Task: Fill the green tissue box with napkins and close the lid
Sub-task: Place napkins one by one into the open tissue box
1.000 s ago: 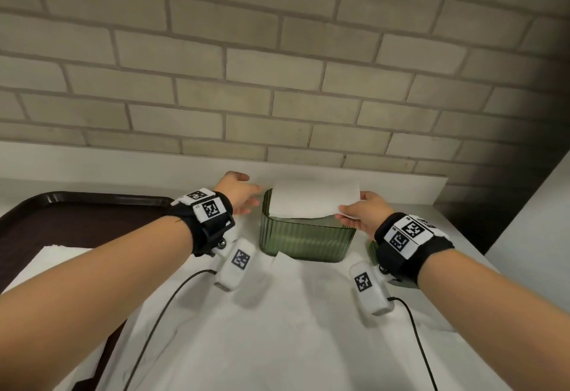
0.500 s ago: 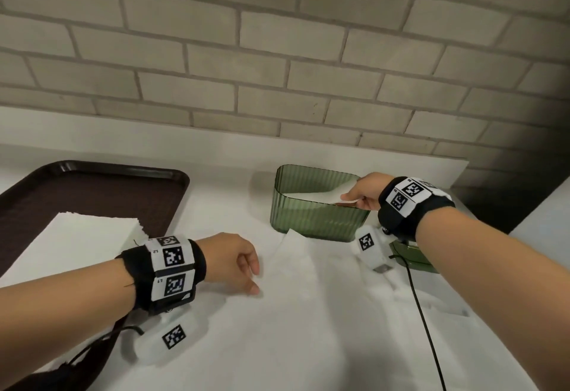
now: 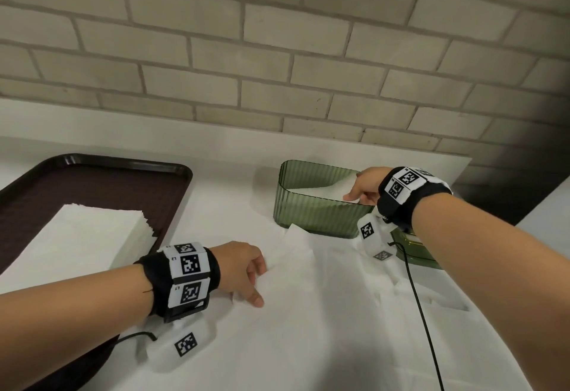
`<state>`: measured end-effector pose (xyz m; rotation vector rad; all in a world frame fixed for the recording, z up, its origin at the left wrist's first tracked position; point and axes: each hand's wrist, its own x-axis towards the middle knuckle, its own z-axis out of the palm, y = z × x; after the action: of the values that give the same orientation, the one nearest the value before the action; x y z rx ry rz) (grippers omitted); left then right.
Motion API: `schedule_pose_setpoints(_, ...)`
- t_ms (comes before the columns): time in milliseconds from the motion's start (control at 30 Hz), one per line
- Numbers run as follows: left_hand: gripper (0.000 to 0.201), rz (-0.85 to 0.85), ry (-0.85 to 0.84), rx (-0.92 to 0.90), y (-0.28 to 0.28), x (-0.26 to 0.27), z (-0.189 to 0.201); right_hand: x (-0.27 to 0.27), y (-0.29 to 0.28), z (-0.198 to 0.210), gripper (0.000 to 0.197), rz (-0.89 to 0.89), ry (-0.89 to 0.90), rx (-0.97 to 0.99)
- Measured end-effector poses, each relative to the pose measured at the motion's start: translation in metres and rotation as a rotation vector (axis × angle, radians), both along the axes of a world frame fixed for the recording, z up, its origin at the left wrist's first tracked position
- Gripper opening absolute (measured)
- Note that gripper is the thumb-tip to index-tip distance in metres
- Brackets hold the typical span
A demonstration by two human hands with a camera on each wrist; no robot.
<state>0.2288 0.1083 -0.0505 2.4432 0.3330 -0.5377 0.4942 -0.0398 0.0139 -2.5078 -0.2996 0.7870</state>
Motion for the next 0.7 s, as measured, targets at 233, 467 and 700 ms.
schedule_pose_setpoints(233, 0.021, -0.023, -0.086, 0.101, -0.002, 0.005, 0.004, -0.003, 0.010, 0.005, 0.048, 0.070, 0.027, -0.097)
schedule_pose_setpoints(467, 0.012, 0.019, -0.358, 0.124, 0.014, 0.014, 0.053, -0.015, 0.013, 0.043, 0.044, 0.332, -0.527, -0.618)
schedule_pose_setpoints(700, 0.015, 0.394, -0.579, -0.285, 0.037, 0.039, 0.092, -0.053, -0.012, 0.076, 0.053, 0.326, -0.111, 0.163)
